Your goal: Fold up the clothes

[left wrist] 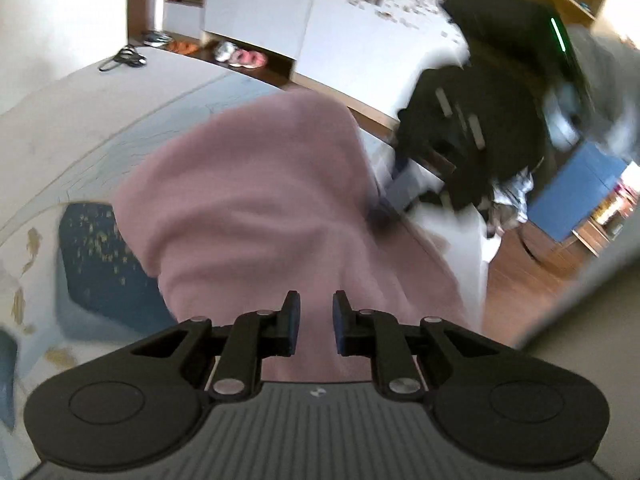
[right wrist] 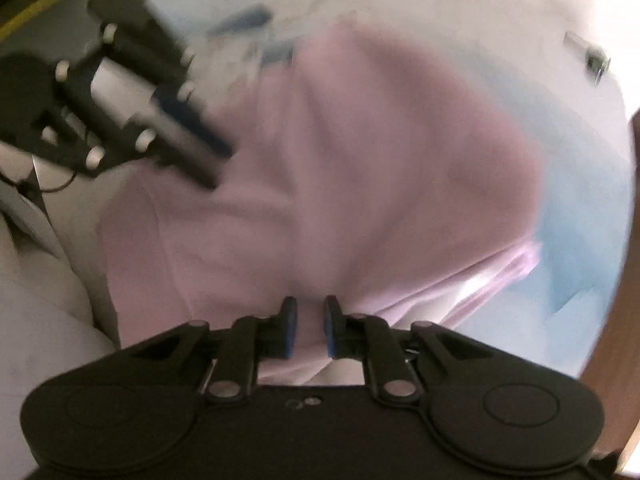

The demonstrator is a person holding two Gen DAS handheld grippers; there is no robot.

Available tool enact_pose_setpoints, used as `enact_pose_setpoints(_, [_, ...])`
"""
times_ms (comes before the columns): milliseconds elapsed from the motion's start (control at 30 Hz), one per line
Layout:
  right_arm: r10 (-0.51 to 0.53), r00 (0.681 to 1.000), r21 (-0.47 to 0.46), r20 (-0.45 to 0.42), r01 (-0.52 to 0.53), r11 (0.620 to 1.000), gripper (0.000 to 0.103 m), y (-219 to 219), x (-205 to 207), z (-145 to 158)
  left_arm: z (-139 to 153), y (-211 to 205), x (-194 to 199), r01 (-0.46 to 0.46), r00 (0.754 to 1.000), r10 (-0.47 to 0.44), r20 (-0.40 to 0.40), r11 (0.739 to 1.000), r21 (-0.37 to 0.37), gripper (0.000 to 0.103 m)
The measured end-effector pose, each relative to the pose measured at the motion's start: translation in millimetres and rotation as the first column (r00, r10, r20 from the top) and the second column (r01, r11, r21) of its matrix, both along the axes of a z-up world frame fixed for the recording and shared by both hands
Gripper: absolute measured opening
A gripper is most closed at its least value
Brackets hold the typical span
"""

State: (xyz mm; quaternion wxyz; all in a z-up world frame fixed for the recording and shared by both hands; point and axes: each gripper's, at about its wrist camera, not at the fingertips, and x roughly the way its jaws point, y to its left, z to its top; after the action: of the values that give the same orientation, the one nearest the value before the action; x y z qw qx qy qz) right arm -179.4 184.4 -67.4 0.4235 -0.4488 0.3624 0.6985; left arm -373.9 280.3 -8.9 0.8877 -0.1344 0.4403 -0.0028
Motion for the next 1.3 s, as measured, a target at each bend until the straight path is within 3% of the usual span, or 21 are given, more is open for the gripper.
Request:
enact_pose_setpoints(67, [-0.033, 0.996, 0.084, -0.087, 0.04, 0.996, 0.103, 14, 9, 34, -4, -3, -12, 0.024, 0.999, -0.025, -0.021, 0.999, -0.03, 0.015])
enact_pose_setpoints(133, [-0.175, 0.981, 0.179, -0.084, 0.187, 0.966, 0.103, 37, 11, 62, -12, -8, -17, 0.025, 0.999, -0.026, -0.03, 0.999, -0.037, 0.015])
enact_pose_setpoints(200, [-0.18, 0.98, 0.224, -0.082, 0.194, 0.955, 0.103, 62, 4, 75, -16, -9, -14, 0.005, 0.999, -0.006, -0.035, 0.999, -0.052, 0.015])
enact_pose_setpoints(300, [-0.176, 0.984, 0.214, -0.043, 0.181, 0.96, 0.103, 107, -10, 65, -23, -11, -5, 0.004, 0.999, -0.007, -0.041, 0.998, -0.061, 0.015])
enact_pose_setpoints(467, [-0.214, 0.976, 0.06, -0.035, 0.216, 0.975, 0.103, 147, -24, 26, -33, -27, 3, 0.031, 0.999, -0.034, -0.04, 0.998, -0.061, 0.015])
enact_pose_setpoints(767, [-0.376, 0.917, 0.008, -0.133, 0.38, 0.925, 0.103, 144, -2, -2, -42, -36, 1, -0.009, 1.0, 0.008, -0.013, 0.997, -0.08, 0.015])
enact_pose_setpoints(933, [-0.375, 0.908, 0.001, -0.189, 0.382, 0.924, 0.103, 135, 10, -1, -39, -26, 1, -0.026, 0.999, 0.022, -0.027, 0.991, -0.134, 0.015])
enact_pose_setpoints(1033, [-0.348, 0.918, 0.033, -0.192, 0.36, 0.932, 0.103, 126, 8, 15, -26, -14, -12, -0.078, 0.997, 0.076, -0.024, 0.987, -0.143, 0.018])
enact_pose_setpoints(1100, [-0.339, 0.927, 0.086, -0.163, 0.355, 0.931, 0.103, 112, 7, 34, -16, -4, -26, -0.129, 0.992, 0.129, -0.01, 0.982, -0.138, 0.032])
enact_pose_setpoints(1167, [-0.353, 0.922, 0.136, -0.162, 0.375, 0.917, 0.103, 90, 12, 56, -7, 10, -42, -0.189, 0.981, 0.193, 0.012, 0.97, -0.151, 0.041])
enact_pose_setpoints(1300, [-0.413, 0.9, 0.21, -0.141, 0.435, 0.876, 0.103, 41, 27, 88, 3, 32, -64, -0.309, 0.948, 0.316, 0.027, 0.939, -0.149, 0.045])
